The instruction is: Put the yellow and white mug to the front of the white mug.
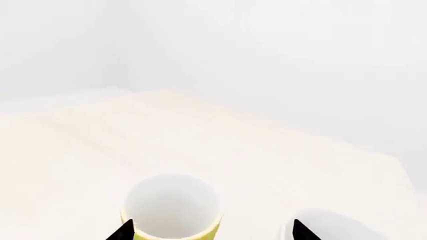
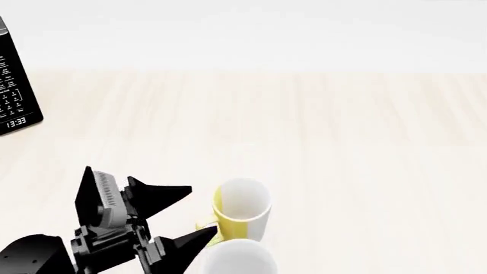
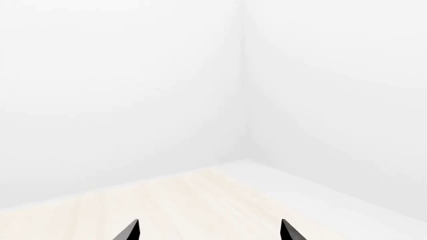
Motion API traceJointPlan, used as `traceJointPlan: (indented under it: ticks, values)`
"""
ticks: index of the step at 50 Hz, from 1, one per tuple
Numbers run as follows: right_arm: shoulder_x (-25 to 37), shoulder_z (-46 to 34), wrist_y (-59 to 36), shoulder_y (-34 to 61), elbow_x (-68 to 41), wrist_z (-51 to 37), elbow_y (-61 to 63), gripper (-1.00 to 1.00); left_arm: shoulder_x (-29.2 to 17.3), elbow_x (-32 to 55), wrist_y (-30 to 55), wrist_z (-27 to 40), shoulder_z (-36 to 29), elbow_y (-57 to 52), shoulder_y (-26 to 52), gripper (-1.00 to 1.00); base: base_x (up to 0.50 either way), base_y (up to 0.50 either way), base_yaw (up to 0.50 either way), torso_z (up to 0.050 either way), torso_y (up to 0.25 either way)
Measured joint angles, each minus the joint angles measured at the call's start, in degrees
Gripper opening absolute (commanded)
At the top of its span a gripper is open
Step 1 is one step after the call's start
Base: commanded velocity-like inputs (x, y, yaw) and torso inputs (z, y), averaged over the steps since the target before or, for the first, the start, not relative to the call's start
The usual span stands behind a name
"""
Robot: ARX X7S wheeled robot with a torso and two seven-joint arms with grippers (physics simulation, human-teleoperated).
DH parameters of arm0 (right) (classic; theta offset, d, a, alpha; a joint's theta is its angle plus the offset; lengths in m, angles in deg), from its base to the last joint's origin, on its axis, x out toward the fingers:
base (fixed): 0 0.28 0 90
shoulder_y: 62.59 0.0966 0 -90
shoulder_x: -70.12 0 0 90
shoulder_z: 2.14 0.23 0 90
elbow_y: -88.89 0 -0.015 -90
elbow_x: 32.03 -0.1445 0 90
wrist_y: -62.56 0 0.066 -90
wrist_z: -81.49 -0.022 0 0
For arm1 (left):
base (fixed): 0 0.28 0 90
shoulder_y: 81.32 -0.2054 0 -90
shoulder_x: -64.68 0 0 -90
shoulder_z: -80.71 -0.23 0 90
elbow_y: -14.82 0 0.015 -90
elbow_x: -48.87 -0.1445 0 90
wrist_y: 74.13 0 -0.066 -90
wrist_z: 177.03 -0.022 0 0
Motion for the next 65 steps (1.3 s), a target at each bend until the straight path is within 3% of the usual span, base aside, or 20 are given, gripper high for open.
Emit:
traceJointPlan:
  ticks: [17,37,49,65]
  values:
    - [0.2,-0.3,0.0,0.1,0.1,-0.2,0.1,1.0,-4.0,8.5,3.3,-1.5,4.0,-14.3,-4.3,1.0,0.0,0.0,0.0,0.0,0.0]
    - [0.5,-0.4,0.3,-0.4,0.3,-0.5,0.7,1.0,-11.1,15.8,2.7,3.4,9.7,-37.4,-14.9,1.0,0.0,0.0,0.0,0.0,0.0]
    - [1.0,-0.5,0.1,-0.9,1.0,-0.8,2.2,1.0,-14.2,14.1,-5.6,6.8,13.9,-51.9,-29.5,1.0,0.0,0.0,0.0,0.0,0.0]
    - [1.6,-1.6,0.0,-2.7,3.9,-1.3,6.4,1.0,-12.4,5.8,-18.5,13.7,19.1,-66.5,-49.1,1.0,0.0,0.0,0.0,0.0,0.0]
